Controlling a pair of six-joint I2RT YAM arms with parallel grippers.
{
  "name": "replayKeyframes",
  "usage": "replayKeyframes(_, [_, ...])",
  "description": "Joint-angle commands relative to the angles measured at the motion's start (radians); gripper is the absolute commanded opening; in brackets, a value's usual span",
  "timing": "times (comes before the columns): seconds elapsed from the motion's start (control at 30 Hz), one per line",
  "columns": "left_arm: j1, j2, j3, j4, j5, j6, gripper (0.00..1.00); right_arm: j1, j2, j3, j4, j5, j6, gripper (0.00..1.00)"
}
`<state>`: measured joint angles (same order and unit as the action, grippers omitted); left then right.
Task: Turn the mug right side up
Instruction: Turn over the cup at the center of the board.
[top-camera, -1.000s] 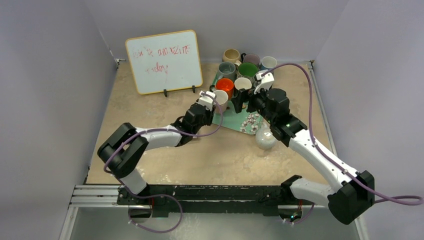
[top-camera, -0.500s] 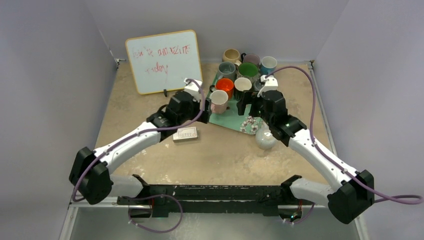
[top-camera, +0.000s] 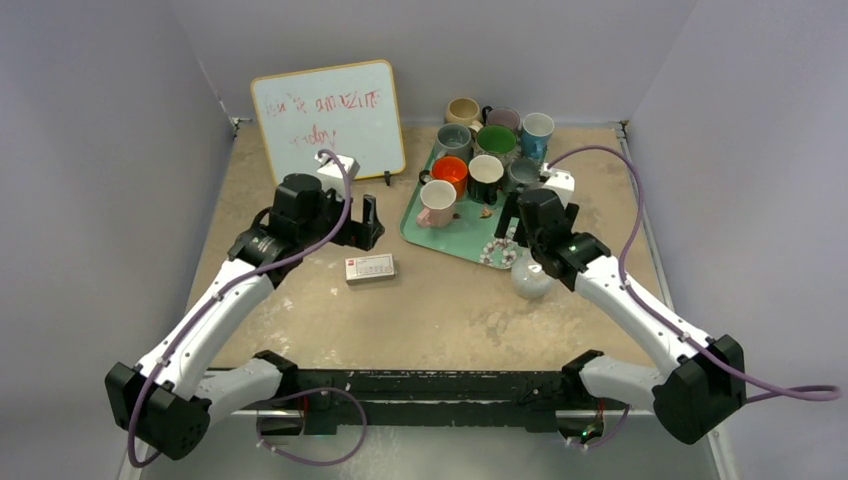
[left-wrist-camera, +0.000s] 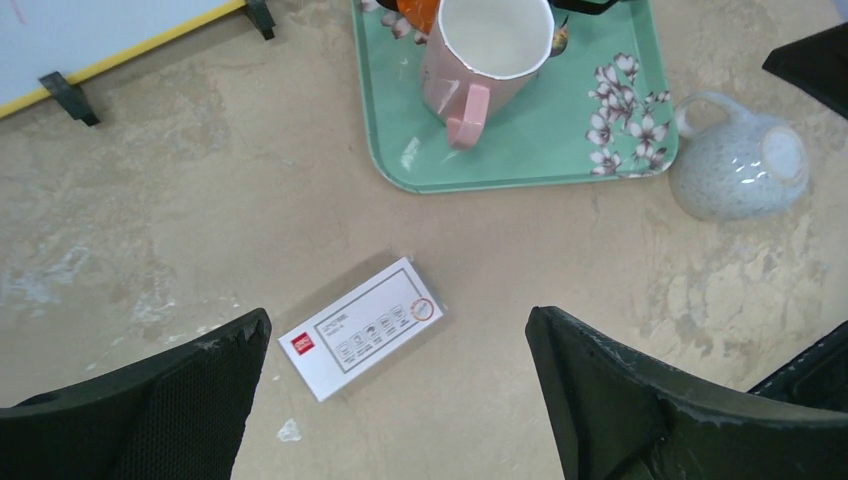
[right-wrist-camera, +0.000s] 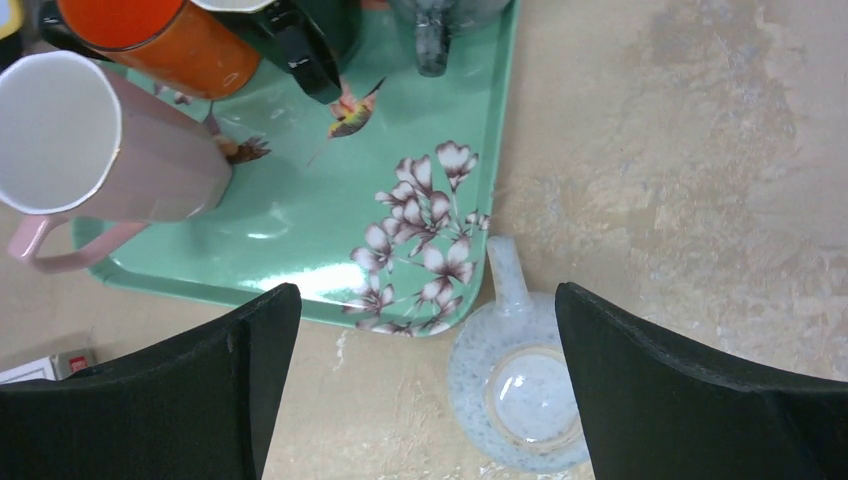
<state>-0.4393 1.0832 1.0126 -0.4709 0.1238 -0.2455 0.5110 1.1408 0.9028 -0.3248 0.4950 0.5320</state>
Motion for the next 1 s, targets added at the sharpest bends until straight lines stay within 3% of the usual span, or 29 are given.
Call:
replayKeyframes(0.0, [0.005,-0.059,-0.038,-0.062,-0.044,0.115,1.00,-0.016,0.021,-0.035,0.011,0.048,0.084,0.99])
replayKeyframes(0.5, [0.005,-0.134,-0.066,-0.060,-0.082,0.107,1.00,-0.121,0.221,-0.044,0.023,-0.043,0.083,0.99])
replayKeyframes(0.97, [0.006,-0.144,-0.066,-0.064,-0.115,0.116,1.00,-0.123,0.264,-0.047,-0.048,-0.159,-0.004,0.89])
